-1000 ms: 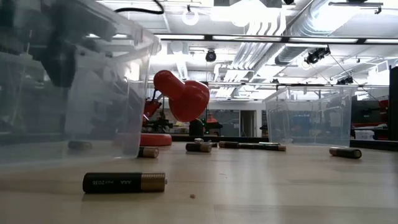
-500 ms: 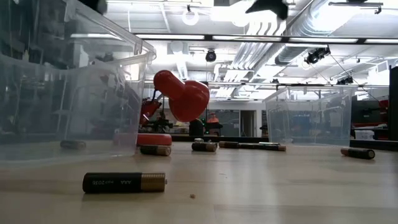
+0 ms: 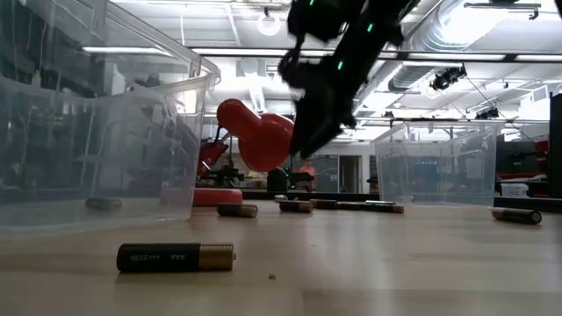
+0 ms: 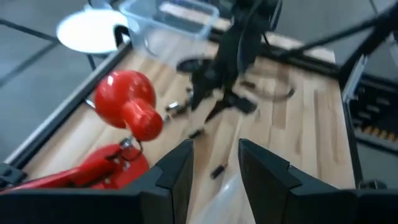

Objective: Sort batteries
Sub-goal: Put the black battery into the bottom transparent bin

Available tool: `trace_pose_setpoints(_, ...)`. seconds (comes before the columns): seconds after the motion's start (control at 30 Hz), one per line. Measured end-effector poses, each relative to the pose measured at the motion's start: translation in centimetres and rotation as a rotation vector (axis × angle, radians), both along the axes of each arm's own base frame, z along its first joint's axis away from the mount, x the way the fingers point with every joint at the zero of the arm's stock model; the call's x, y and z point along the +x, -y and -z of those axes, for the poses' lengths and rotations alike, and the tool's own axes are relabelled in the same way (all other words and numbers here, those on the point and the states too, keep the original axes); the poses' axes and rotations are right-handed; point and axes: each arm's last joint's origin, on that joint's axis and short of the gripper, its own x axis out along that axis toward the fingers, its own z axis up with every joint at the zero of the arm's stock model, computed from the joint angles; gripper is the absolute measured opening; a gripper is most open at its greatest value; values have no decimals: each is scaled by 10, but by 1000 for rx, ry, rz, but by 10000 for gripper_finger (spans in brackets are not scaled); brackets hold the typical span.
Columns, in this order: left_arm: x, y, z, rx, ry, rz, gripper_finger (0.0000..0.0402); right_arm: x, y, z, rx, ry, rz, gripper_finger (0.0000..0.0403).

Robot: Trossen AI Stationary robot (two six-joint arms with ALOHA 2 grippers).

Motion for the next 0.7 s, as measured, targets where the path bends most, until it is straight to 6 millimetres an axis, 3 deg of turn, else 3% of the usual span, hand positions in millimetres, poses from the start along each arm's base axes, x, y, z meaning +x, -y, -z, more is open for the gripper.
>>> trace_pose_setpoints(0.2, -4, -1, -2, -8, 21, -23, 118, 9, 16, 44, 5, -105, 41, 188)
trace_pose_setpoints(0.4, 8, 1, 3, -8, -11, -21, 118, 12, 19, 66, 21, -153, 56, 177)
trace_pose_setpoints(0.47, 12, 3, 1, -25, 12, -1, 118, 12, 19, 67, 28, -169, 60, 146)
trace_pose_setpoints(0.6, 17, 6, -16, -16, 185, 100, 118, 9, 10, 57, 51, -159, 24, 33)
trace_pose_setpoints(0.7, 13, 5, -37, 66, 362, 136, 118, 9, 0, 25, 71, -40, -28, 31)
